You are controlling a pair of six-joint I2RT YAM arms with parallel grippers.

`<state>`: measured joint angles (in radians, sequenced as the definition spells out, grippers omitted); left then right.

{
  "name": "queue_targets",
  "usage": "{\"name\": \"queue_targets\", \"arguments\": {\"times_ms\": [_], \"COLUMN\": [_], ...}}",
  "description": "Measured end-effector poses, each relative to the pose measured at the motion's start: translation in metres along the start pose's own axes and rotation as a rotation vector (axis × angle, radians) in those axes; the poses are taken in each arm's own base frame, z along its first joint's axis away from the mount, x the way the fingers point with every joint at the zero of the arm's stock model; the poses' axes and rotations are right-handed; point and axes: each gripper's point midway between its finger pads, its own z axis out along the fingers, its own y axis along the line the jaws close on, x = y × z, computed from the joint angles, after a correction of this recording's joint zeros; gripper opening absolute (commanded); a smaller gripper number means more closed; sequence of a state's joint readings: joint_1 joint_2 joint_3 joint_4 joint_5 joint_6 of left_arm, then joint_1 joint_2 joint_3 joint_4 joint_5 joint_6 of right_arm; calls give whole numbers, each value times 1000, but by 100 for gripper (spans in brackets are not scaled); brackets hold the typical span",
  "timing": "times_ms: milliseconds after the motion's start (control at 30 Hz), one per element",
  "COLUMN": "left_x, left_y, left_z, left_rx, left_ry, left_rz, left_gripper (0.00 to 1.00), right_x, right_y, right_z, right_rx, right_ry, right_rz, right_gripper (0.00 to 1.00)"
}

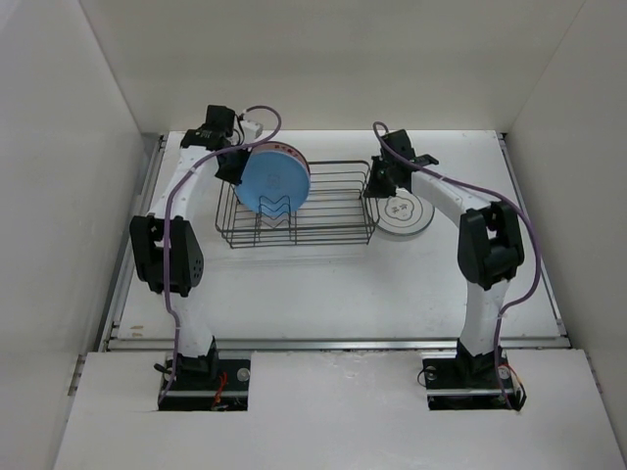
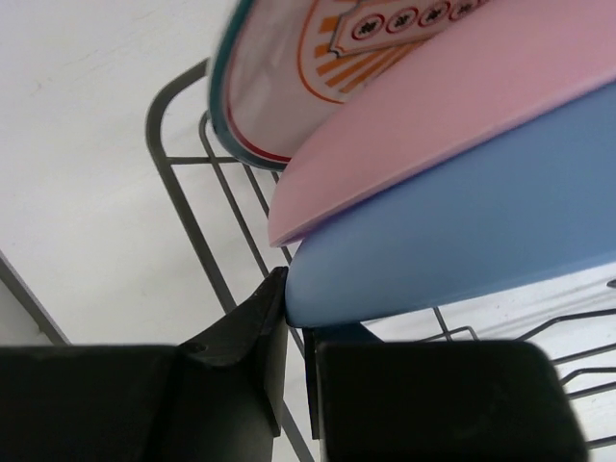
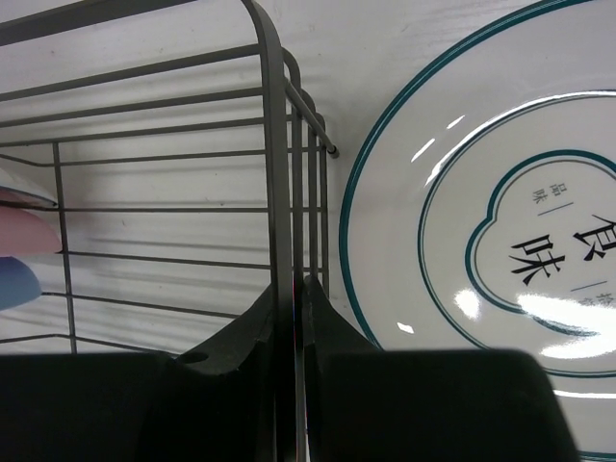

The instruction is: Unload the plates from the dish rack

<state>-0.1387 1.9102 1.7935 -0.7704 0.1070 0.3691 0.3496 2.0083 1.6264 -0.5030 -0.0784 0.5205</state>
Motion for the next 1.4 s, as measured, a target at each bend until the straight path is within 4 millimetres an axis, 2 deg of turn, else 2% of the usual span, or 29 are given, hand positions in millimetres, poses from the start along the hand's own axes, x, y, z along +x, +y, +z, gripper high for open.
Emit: {"name": "queue_targets", "arguments": {"times_ms": [233, 400, 600, 833, 933, 1067, 1167, 1267, 1400], "left_x": [-4, -1, -3, -8, -24, -37, -45, -45, -34], "left_y": [6, 16, 24, 28, 33, 29, 26, 21, 3], "left_z": [-16, -22, -27, -35, -51, -85, -101, -104, -113], "left_rx": [-68, -119, -124, -117, -119, -116, -113, -90, 24], "left_ry": [-19, -6, -17, -52, -124, -204, -245, -244, -194], "left_rz": [-69, -100, -131, -139, -171, -193, -194, -198, -185], "left_gripper": [0, 0, 0, 0, 0, 0, 0, 0, 0], "right_x": [3, 9, 14, 7, 4, 0, -3, -5, -11], "right_y": [6, 19, 25, 24, 20, 21, 21, 21, 23], "right_z": [2, 3, 5, 0, 0, 0, 0, 0, 0], "right_rx": [67, 117, 135, 182, 215, 230, 231, 235, 244], "right_ry": [-52, -98, -131, -170, -194, -224, -237, -247, -264], "right_rz": [-24, -18, 26, 29, 9, 12, 10, 16, 25], "right_gripper": [0, 0, 0, 0, 0, 0, 0, 0, 0]}}
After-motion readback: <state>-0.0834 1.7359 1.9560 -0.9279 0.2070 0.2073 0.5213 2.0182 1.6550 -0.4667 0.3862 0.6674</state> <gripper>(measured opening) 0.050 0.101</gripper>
